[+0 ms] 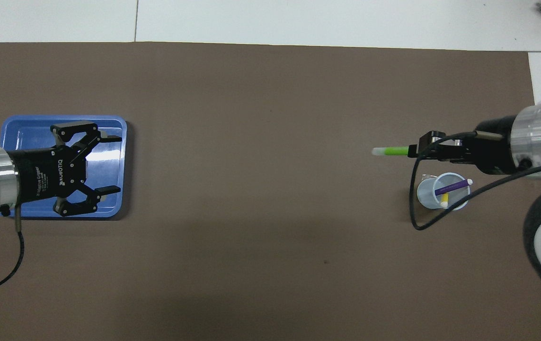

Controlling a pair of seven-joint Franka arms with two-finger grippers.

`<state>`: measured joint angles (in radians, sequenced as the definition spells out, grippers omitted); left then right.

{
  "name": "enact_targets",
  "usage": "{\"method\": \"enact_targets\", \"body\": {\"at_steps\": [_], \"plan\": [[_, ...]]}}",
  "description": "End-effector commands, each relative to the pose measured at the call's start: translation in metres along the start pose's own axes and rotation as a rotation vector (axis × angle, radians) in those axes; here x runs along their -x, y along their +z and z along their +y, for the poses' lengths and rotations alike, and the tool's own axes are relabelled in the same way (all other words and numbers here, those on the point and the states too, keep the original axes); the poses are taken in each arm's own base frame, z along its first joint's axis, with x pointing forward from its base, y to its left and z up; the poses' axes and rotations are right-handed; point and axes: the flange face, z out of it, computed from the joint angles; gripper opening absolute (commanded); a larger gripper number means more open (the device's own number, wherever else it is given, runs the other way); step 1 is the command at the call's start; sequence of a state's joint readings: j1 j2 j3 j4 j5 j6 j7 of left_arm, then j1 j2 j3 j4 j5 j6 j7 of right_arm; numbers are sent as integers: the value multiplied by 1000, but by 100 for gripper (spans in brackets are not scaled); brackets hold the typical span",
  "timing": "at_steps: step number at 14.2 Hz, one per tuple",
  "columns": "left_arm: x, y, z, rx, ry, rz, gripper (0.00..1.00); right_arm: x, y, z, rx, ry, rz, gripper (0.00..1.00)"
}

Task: Right arm passes pens to left for tray arrangement
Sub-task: 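Lift the green pen toward the left gripper while the left gripper approaches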

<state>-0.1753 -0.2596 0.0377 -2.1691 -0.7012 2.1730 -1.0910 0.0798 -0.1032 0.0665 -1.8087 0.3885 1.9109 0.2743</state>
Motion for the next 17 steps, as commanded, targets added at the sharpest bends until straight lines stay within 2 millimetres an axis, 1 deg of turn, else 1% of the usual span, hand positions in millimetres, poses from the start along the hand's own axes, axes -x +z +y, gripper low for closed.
{"method": "enact_targets", "body": {"at_steps": [1, 4, 6, 7, 8, 9, 10, 11, 13, 14, 15, 17], "plan": [[18, 8, -11, 57, -99, -1, 100, 14, 25, -25, -90, 169, 45, 0], [31, 15, -11, 58, -155, -36, 100, 29, 56, -57, -179, 285, 139, 0], [33, 14, -8, 99, -194, -62, 100, 40, 76, -80, -221, 323, 172, 0], [43, 20, -9, 105, -191, -67, 100, 44, 84, -87, -229, 327, 155, 0], [50, 25, -10, 115, -186, -71, 100, 55, 93, -101, -250, 323, 124, 0], [57, 33, -12, 122, -189, -82, 100, 65, 100, -115, -275, 323, 96, 0], [68, 44, -13, 120, -180, -91, 100, 76, 106, -127, -301, 326, 62, 0], [77, 52, -15, 112, -163, -93, 100, 89, 112, -142, -325, 325, 28, 0], [86, 61, -18, 94, -149, -101, 100, 105, 115, -164, -402, 364, 20, 0], [92, 64, -20, 85, -142, -107, 100, 111, 115, -171, -429, 396, 26, 0], [94, 67, -21, 79, -140, -111, 100, 114, 116, -176, -440, 422, 30, 0], [100, 71, -24, 81, -156, -136, 100, 124, 118, -186, -451, 419, 27, 0]]}}
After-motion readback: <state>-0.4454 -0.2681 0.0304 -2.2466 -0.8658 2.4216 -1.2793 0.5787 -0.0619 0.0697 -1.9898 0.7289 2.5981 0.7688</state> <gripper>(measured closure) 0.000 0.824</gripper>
